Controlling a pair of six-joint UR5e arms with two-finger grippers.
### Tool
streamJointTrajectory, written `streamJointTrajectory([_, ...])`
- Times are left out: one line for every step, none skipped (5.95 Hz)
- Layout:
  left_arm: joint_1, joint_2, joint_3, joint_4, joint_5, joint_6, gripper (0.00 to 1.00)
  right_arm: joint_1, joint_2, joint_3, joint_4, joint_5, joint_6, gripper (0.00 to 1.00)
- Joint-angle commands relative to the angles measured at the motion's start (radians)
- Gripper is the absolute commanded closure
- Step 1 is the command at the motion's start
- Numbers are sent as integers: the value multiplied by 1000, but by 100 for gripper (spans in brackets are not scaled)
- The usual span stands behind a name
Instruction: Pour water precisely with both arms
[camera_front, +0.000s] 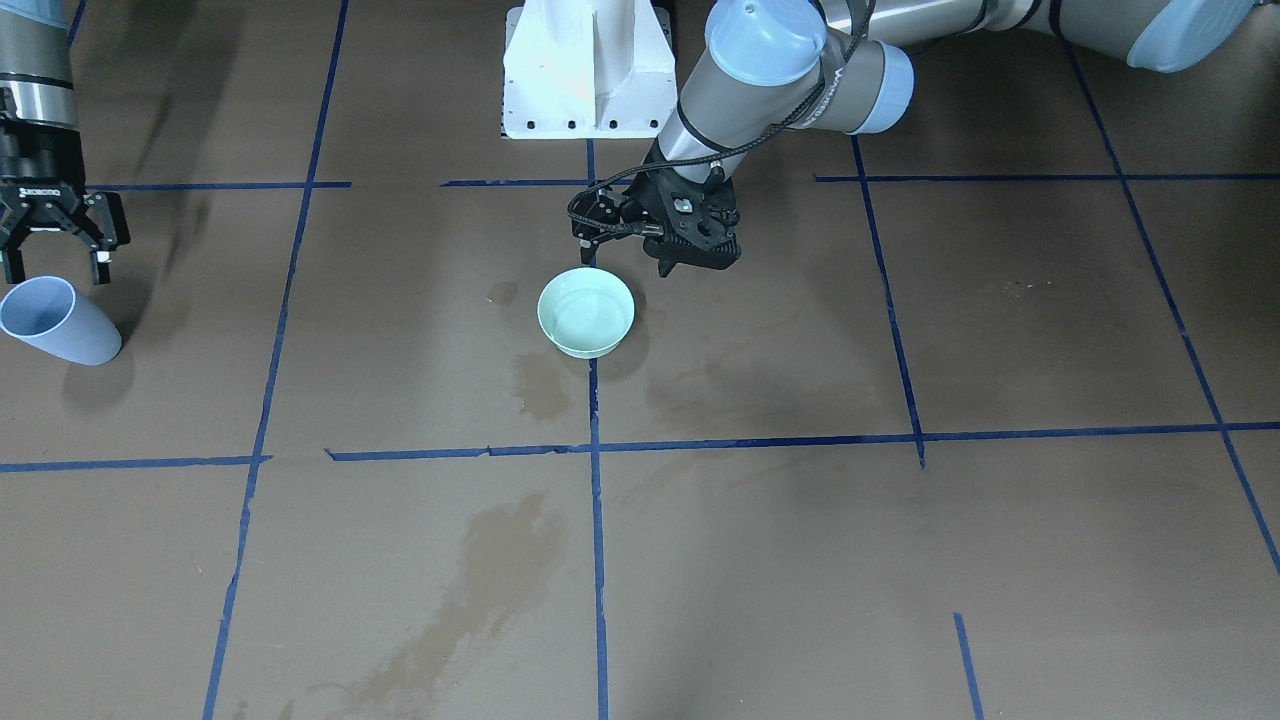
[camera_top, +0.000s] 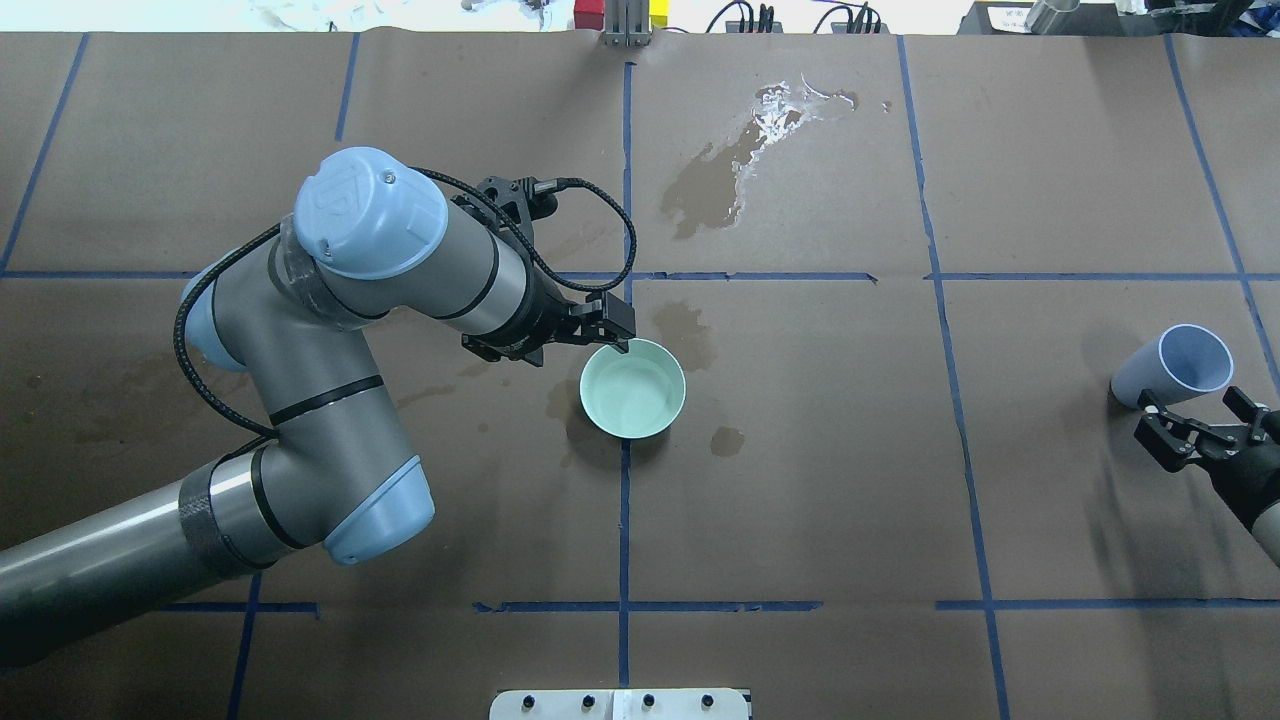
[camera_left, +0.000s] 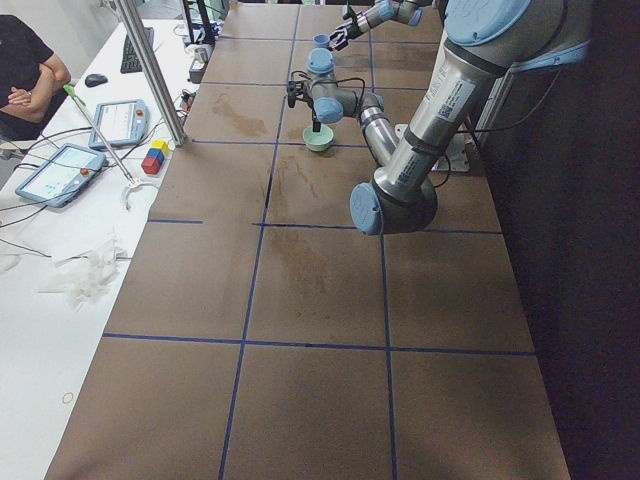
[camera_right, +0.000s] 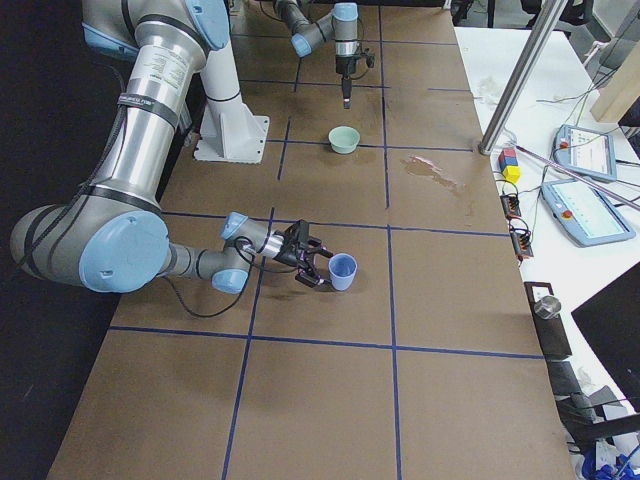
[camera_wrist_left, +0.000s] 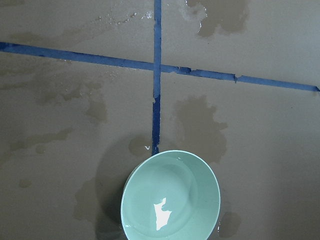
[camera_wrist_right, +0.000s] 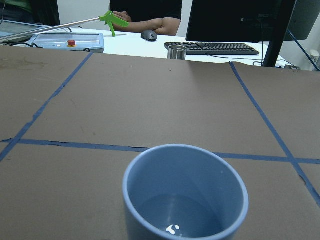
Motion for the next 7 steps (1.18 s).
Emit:
streamJointTrajectory([0,8,-7,1,-1,0,1,-15,23,-51,2,-36,2,1])
streamJointTrajectory([0,8,-7,0,-1,0,1,-16,52,-60,4,-79,7,1])
streamJointTrajectory([0,8,-7,0,-1,1,1,-19,70,-83,13,-113,7,1])
streamJointTrajectory([0,8,-9,0,-1,0,1,-19,90,-127,83,-125,5,1])
streamJointTrajectory([0,10,-15,0,-1,0,1,-19,118,-216,178,-163,-7,1])
streamJointTrajectory([0,10,-16,0,-1,0,1,-19,136,-253,197,-180,-13,1])
streamJointTrajectory([-2,10,-18,0,-1,0,1,-19,144,-258,197,-190,-15,1])
